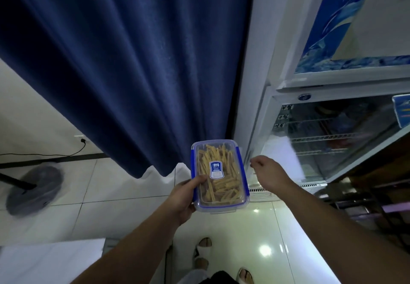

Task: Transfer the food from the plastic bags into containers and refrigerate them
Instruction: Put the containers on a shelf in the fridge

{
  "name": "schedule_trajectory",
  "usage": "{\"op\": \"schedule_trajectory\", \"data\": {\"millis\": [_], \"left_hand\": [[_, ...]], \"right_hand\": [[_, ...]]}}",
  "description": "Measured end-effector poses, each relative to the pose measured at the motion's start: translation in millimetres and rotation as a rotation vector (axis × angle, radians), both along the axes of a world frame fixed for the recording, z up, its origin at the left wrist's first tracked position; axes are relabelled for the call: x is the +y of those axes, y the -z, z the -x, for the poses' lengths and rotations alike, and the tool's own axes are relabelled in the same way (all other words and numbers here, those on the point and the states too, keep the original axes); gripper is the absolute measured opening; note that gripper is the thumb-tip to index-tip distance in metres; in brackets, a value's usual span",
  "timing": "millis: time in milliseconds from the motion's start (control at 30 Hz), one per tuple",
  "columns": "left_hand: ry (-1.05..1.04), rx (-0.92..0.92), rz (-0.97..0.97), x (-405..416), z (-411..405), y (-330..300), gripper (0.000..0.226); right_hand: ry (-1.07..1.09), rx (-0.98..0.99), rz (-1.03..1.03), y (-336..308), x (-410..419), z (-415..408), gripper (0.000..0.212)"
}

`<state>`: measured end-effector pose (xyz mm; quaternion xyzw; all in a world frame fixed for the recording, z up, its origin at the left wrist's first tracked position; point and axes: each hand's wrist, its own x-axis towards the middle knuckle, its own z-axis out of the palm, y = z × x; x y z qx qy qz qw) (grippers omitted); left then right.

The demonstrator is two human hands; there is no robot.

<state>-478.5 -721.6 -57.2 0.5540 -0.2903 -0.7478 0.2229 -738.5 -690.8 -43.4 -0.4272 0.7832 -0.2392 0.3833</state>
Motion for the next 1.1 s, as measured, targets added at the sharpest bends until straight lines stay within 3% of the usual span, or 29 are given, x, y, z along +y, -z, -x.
{"op": "schedule_trajectory", "data": {"millis": [167, 367, 567, 900, 1100], "left_hand": [[0.005, 0.023, -0.048, -55.2, -10.8, 16.5, 0.039], [0.015, 0.011, -0.107, -96.9, -22.9, 37.8, 0.041], [0.051, 0.007, -0.159, -115.2, -32.4, 51.9, 0.045], [0.132, 0.018, -0.143, -129.0, -31.6, 40.6, 0.037], [0.161, 0.028, -0.132, -134.7, -25.4, 35.3, 0.04]], "right_hand": [[-0.582, 0.858, 0.064, 17.1, -52.7, 14.9, 0.041], [-0.755, 1.338, -0.003, 39.0, -108.6, 15.0, 0.032], [-0.793, 1.55, -0.355, 28.0, -122.3, 5.6, 0.04], [-0.761, 1.578, -0.402, 25.4, -132.4, 3.4, 0.036], [-0.69, 1.449, -0.388, 33.0, -105.4, -7.1, 0.033]]}}
